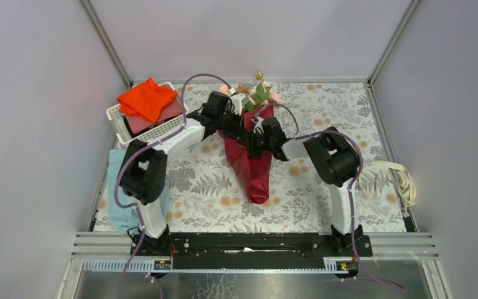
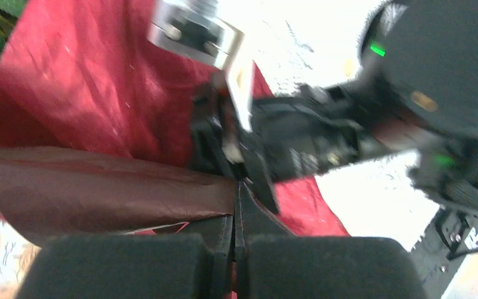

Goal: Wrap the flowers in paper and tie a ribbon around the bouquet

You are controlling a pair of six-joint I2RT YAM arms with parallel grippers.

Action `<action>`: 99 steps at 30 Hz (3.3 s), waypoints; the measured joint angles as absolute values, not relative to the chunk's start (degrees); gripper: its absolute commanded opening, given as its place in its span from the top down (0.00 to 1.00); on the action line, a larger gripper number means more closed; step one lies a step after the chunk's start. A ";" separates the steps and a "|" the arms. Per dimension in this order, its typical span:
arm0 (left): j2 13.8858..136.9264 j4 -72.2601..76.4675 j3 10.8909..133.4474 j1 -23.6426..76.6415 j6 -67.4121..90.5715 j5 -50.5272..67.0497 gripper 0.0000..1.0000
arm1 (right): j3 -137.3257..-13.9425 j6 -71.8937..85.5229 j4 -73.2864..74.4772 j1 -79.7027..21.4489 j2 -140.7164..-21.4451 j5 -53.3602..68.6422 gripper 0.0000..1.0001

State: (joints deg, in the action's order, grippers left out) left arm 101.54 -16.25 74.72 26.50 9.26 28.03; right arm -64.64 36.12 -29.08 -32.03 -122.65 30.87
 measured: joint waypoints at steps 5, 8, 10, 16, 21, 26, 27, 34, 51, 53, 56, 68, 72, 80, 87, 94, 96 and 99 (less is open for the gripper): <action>108.81 -13.19 77.91 26.50 10.98 26.74 1.00 | -59.53 39.59 -28.03 -32.03 -117.03 26.92 1.00; 110.48 -12.25 78.00 26.50 11.16 25.78 1.00 | -57.34 42.11 -26.83 -31.86 -113.36 23.53 1.00; 111.33 -11.99 77.97 26.50 11.16 25.34 1.00 | -56.01 43.48 -25.82 -32.01 -109.97 21.17 1.00; 112.90 -11.14 77.97 26.52 10.85 23.94 1.00 | -54.11 43.40 -20.32 -31.99 -101.62 13.56 0.94; 113.97 -11.14 77.97 27.05 10.13 22.57 1.00 | -51.53 38.74 -12.49 -31.18 -93.82 7.03 0.51; 114.02 -11.16 77.97 28.64 9.26 21.28 1.00 | -51.33 32.27 -7.07 -26.52 -93.97 6.24 0.33; 114.02 -11.16 78.00 29.08 9.10 20.99 1.00 | -51.35 31.20 -6.76 -25.61 -95.24 7.14 0.36; 113.93 -11.77 79.90 31.55 8.16 19.64 1.00 | -51.55 28.12 -10.74 -24.23 -103.22 14.79 0.80; 123.94 -13.43 88.29 35.24 8.03 19.86 1.00 | -42.61 30.89 -19.66 -24.23 -100.86 24.08 0.76; 125.27 -13.32 88.16 35.22 7.86 19.44 1.00 | -41.65 31.29 -17.28 -24.29 -98.21 21.85 0.68; 125.08 -13.34 88.14 35.20 7.31 18.48 1.00 | -40.77 31.29 -12.05 -24.38 -92.38 16.69 0.59; 124.92 -12.82 87.61 35.22 6.85 17.80 1.00 | -39.88 24.49 2.15 -24.38 -70.76 6.09 0.00; 124.81 -12.69 87.46 35.22 6.85 17.76 1.00 | -39.88 24.93 -0.99 -24.38 -72.77 14.81 0.00; 124.42 -12.71 87.29 35.22 6.74 17.50 1.00 | -35.55 29.17 -8.75 -24.38 -82.30 28.45 0.94; 124.07 -15.03 89.71 35.09 5.96 16.69 0.46 | -27.75 32.32 -14.09 -24.38 -82.67 32.67 1.00; 124.09 -22.63 106.54 33.65 3.01 14.87 0.09 | -22.96 33.12 -17.21 -24.38 -83.88 32.05 1.00; 123.48 -23.77 111.31 32.86 2.22 14.02 0.08 | -22.70 33.34 -17.93 -24.38 -83.96 32.08 1.00; 119.98 -25.26 112.36 32.23 0.34 13.26 0.13 | -22.63 33.43 -18.76 -24.38 -84.12 31.92 1.00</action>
State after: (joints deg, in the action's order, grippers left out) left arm 119.98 -25.26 112.36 32.23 0.34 13.26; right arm -22.63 33.43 -18.76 -24.38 -84.12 31.92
